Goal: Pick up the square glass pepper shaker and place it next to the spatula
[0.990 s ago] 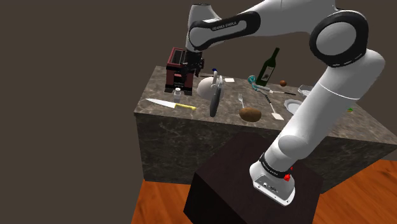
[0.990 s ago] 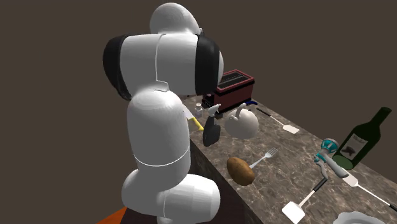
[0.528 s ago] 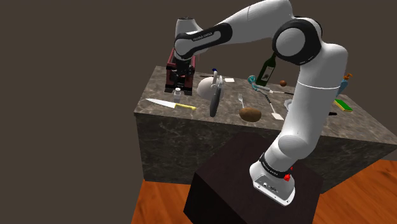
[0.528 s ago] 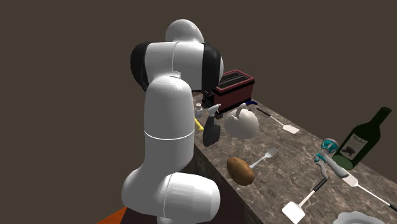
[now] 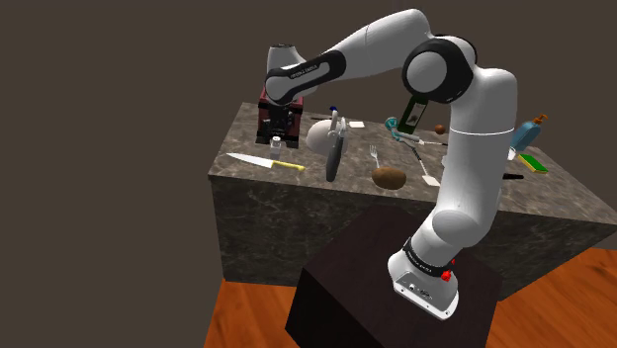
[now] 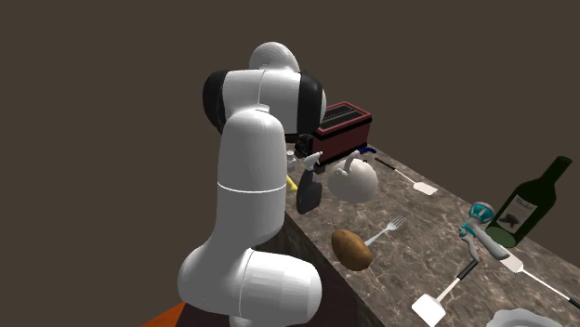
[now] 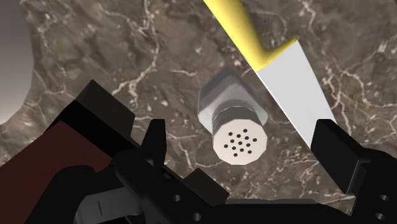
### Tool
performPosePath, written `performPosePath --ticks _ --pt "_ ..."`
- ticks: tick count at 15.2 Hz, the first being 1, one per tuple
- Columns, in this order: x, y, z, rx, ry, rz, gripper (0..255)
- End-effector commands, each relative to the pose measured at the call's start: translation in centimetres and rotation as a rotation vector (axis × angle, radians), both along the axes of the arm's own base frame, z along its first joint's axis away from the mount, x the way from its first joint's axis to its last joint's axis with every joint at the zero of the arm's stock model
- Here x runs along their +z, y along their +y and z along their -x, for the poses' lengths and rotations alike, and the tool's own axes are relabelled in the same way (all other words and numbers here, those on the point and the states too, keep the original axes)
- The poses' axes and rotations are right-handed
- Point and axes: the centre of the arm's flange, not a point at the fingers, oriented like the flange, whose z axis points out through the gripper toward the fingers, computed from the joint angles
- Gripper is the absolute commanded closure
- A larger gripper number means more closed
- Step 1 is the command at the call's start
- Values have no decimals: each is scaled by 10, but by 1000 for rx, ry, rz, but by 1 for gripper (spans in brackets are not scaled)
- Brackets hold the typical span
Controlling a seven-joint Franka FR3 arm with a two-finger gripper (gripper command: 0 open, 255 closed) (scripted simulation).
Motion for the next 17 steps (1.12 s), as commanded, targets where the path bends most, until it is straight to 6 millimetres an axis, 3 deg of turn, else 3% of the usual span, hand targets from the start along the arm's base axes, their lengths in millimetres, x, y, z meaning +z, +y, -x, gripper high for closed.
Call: performPosePath --ticks 1,9,10,17 --pt "-9 0 1 0 0 0 0" --pt "-9 0 1 0 0 0 0" --pt "-9 0 1 0 0 0 255" --pt "-9 0 1 0 0 0 255"
